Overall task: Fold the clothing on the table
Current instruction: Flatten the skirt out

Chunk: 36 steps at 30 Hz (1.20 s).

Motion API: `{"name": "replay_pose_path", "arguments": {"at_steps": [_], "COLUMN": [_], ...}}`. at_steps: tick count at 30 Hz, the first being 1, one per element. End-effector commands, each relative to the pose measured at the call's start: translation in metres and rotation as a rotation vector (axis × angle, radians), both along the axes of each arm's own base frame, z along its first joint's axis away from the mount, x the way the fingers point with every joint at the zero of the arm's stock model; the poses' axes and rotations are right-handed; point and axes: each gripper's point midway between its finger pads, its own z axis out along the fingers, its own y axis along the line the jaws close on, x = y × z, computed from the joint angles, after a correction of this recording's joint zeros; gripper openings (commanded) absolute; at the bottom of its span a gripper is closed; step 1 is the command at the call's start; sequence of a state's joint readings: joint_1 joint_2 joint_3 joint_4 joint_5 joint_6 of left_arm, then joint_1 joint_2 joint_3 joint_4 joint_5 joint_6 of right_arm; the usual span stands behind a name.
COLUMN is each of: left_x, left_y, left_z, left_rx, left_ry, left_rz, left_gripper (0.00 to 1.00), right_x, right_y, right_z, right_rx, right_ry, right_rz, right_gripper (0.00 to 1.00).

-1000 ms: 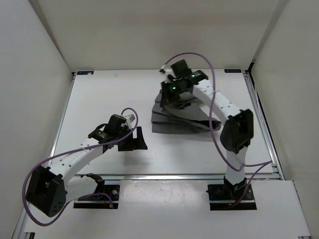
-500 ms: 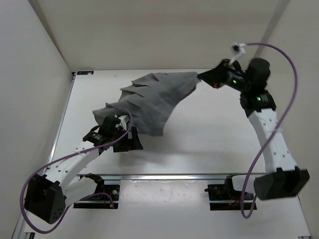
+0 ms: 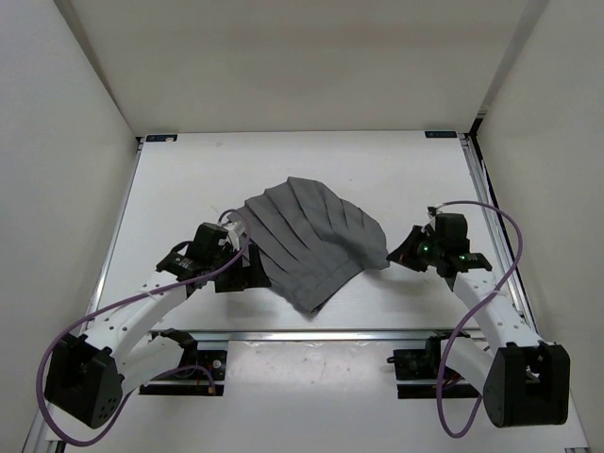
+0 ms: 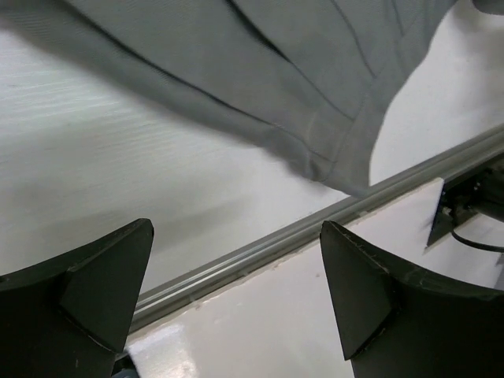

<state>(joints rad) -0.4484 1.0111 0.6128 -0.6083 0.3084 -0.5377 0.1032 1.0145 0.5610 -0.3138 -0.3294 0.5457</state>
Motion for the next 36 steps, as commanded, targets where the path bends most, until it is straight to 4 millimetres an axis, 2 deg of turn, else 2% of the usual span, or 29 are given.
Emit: {"name": "replay_pose_path", "arguments": {"at_steps": [1, 4, 8, 10, 12, 14, 16, 17, 18, 20, 22, 24, 28, 31, 34, 35, 36], "left_x": [-0.006, -0.011, -0.017, -0.013, 0.002, 0.014, 0.021, 0.025, 0.024, 0.027, 0.024, 0.021, 0.014, 0.009, 0.004, 0.003, -0.001], "left_y": [-0.023, -0.044, -0.062, -0.061, -0.056, -0.050, -0.048, -0.050, -0.053, -0.063, -0.070, -0.079, -0.085, -0.086, -0.091, -0.094, -0.099], "left_z": [0.004, 0.004, -0.002, -0.007, -0.008, -0.009, -0.009, -0.005, -0.005, 0.001, -0.009, -0.013, -0.022, -0.024, -0.032, -0.037, -0.038], "left_rx": [-0.087, -0.117, -0.157, -0.164, -0.160, -0.164, -0.183, -0.201, -0.210, -0.219, -0.200, -0.210, -0.202, -0.212, -0.219, -0.219, -0.226], "left_ry": [0.012, 0.014, 0.015, -0.012, -0.054, -0.091, -0.093, -0.096, -0.099, -0.109, -0.077, -0.048, -0.016, -0.003, 0.017, 0.018, 0.033], "left_rz": [-0.048, -0.089, -0.104, -0.063, 0.049, 0.129, 0.198, 0.227, 0.226, 0.230, 0.227, 0.232, 0.234, 0.249, 0.243, 0.232, 0.211], "left_gripper": [0.98, 0.98, 0.99, 0.99, 0.96, 0.86, 0.66, 0.48, 0.47, 0.49, 0.62, 0.80, 0.80, 0.76, 0.69, 0.61, 0.42], "right_x": [0.008, 0.007, 0.007, 0.009, 0.010, 0.010, 0.009, 0.009, 0.011, 0.010, 0.009, 0.007, 0.007, 0.003, 0.000, 0.000, -0.002], "right_y": [-0.039, -0.044, -0.036, -0.034, -0.029, -0.029, -0.028, -0.027, -0.027, -0.027, -0.029, -0.031, -0.039, -0.041, -0.043, -0.044, -0.045], "right_z": [-0.001, -0.004, -0.007, -0.003, -0.001, 0.001, -0.001, 0.003, 0.005, 0.004, 0.006, 0.006, 0.011, 0.011, 0.008, 0.008, 0.006], "right_rx": [-0.170, -0.198, -0.180, -0.170, -0.173, -0.181, -0.189, -0.187, -0.185, -0.193, -0.195, -0.196, -0.209, -0.214, -0.215, -0.218, -0.219], "right_ry": [0.004, 0.017, 0.019, 0.008, 0.001, -0.006, 0.008, 0.000, -0.009, -0.008, -0.014, -0.008, -0.024, -0.025, -0.015, -0.022, -0.012], "right_rz": [-0.168, -0.183, -0.145, -0.140, -0.120, -0.114, -0.111, -0.111, -0.113, -0.111, -0.113, -0.123, -0.140, -0.145, -0.153, -0.156, -0.157], "right_gripper": [0.00, 0.00, 0.00, 0.00, 0.00, 0.00, 0.00, 0.00, 0.00, 0.00, 0.00, 0.00, 0.00, 0.00, 0.00, 0.00, 0.00]}}
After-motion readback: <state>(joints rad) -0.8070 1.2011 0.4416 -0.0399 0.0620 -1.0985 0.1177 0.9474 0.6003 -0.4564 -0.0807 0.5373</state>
